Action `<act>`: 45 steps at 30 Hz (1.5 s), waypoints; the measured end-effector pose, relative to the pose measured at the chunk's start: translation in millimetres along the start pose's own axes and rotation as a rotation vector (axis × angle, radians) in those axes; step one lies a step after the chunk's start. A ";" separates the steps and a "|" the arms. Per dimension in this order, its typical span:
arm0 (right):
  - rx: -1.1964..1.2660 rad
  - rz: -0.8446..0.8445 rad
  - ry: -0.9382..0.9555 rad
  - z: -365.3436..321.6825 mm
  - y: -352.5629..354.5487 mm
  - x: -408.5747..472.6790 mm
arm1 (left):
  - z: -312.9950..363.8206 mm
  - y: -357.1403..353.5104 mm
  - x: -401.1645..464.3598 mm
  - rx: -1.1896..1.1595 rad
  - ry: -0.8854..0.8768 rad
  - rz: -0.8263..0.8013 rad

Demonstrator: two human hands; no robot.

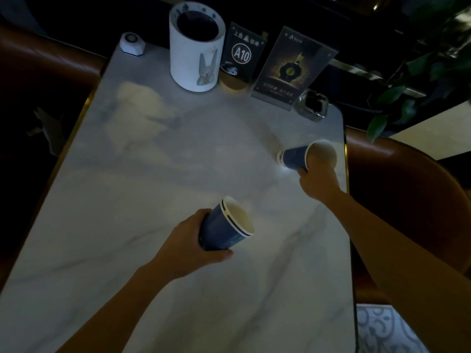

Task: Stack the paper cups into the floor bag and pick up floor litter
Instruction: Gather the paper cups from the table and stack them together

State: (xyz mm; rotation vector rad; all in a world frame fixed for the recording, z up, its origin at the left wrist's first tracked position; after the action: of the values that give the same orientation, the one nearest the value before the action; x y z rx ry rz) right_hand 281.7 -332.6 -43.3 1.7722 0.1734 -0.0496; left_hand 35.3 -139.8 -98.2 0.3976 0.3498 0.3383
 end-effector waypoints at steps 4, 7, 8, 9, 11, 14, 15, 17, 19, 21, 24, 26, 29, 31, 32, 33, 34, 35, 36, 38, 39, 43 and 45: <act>0.112 -0.043 -0.006 3.2 1.5 -45.7 | -1.1 0.8 -10.0 0.017 -0.003 0.000; 0.257 0.065 0.047 6.0 8.7 -75.9 | -3.0 2.3 -20.5 0.049 -0.009 -0.002; 0.306 0.104 0.063 7.9 12.6 -85.3 | -3.8 3.3 -24.7 0.065 -0.013 -0.002; 0.346 0.129 0.074 9.8 16.6 -95.1 | -4.5 4.2 -28.9 0.081 -0.019 0.000; 0.391 0.155 0.099 15.9 23.0 -115.8 | -6.1 6.2 -38.1 0.117 -0.028 0.000; 0.456 0.157 0.133 26.2 29.3 -144.8 | -9.0 7.7 -52.6 0.168 -0.045 -0.003; 0.492 0.150 0.135 30.2 30.5 -154.7 | -9.7 7.6 -57.9 0.193 -0.053 -0.003; 0.547 0.146 0.141 37.1 32.6 -173.5 | -11.2 7.0 -68.3 0.242 -0.059 0.008; 0.585 0.145 0.164 42.9 36.4 -193.9 | -10.2 5.2 -80.5 0.278 -0.066 0.032; 0.612 0.140 0.182 47.5 40.7 -212.0 | -8.0 3.0 -92.0 0.300 -0.078 0.047; 0.666 0.144 0.212 56.9 45.5 -238.9 | -3.4 -1.2 -110.7 0.312 -0.092 0.044; 0.688 0.134 0.235 65.8 44.7 -255.8 | 1.0 -4.5 -125.6 0.317 -0.103 0.038; 0.714 0.101 0.259 80.4 40.1 -278.3 | 7.7 -12.1 -150.1 0.317 -0.130 0.030; 0.748 0.077 0.244 91.8 39.2 -295.5 | 11.4 -19.3 -168.3 0.327 -0.150 0.030; 0.765 0.073 0.237 97.0 38.6 -303.0 | 12.0 -22.5 -176.1 0.324 -0.153 0.030; 0.781 0.084 0.233 104.3 39.6 -312.8 | 13.9 -26.8 -186.0 0.321 -0.156 0.030; 0.801 0.095 0.224 111.9 41.0 -322.0 | 16.1 -31.3 -195.6 0.316 -0.156 0.028; 0.817 0.097 0.214 120.4 41.5 -330.8 | 18.9 -35.7 -205.9 0.311 -0.153 0.027; 0.825 0.095 0.208 128.6 41.8 -340.4 | 21.2 -40.2 -217.0 0.308 -0.149 0.026; 0.830 0.101 0.219 144.8 41.4 -358.9 | 23.6 -49.9 -238.2 0.318 -0.149 0.020; 0.844 0.103 0.224 152.9 41.9 -369.8 | 25.4 -55.9 -249.7 0.329 -0.154 0.015; 0.947 0.036 0.246 176.1 42.1 -413.5 | 22.7 -78.1 -297.9 0.374 -0.104 -0.018; 0.959 -0.008 0.252 185.0 40.7 -433.1 | 22.4 -86.1 -321.9 0.410 -0.069 -0.009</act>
State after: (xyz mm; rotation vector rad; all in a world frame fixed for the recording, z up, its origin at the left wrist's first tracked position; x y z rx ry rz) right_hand -128.7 -560.1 13.5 2.7346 0.3810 0.1046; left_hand -219.4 -345.2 -31.4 0.8075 0.3530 0.2418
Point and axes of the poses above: each hand's wrist, its own x-axis towards the middle knuckle, its own y-axis out of the back of the hand, z = x × y, the point moved 3 cm from there along x, towards the middle knuckle, and after that the axes turned 14 degrees about z, right-handed, at the moved point
